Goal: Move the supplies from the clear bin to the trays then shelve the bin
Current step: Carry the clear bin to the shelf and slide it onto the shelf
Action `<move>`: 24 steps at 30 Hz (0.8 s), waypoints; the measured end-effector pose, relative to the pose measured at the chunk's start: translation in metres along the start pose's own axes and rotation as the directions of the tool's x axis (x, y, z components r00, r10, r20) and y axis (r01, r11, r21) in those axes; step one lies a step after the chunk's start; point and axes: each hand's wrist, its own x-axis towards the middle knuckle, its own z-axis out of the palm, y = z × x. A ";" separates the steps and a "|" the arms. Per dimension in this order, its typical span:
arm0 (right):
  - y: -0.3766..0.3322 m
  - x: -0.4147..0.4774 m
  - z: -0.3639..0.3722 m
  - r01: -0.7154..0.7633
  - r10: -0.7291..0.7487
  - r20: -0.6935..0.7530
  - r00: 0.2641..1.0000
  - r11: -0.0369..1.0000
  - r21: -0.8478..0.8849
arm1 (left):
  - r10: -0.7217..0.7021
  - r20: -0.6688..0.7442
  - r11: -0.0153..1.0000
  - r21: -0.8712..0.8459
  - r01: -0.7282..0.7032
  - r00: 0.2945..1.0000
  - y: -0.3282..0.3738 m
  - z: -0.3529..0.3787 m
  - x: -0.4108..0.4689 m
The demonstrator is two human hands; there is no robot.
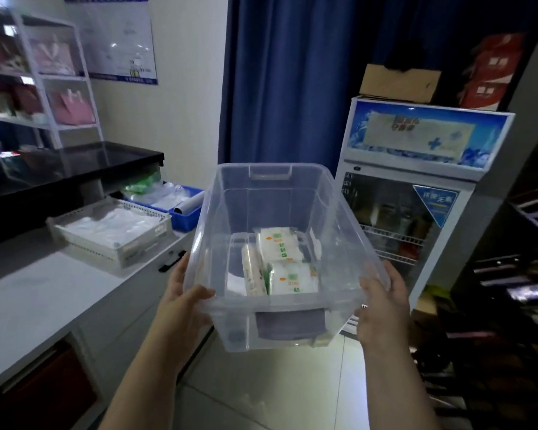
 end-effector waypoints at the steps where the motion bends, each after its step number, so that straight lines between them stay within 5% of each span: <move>1: 0.009 0.018 0.015 -0.009 0.009 0.006 1.000 1.000 0.005 | 0.005 -0.010 1.000 0.023 -0.005 1.000 0.001 -0.003 0.024; 13: 0.060 0.244 0.181 -0.032 0.032 -0.008 0.999 0.999 0.017 | 0.039 0.027 0.985 0.167 -0.043 0.999 0.023 0.008 0.313; 24: 0.106 0.483 0.291 -0.079 0.081 0.153 0.985 0.997 -0.016 | 0.131 -0.139 0.990 0.067 -0.123 0.982 -0.029 0.052 0.524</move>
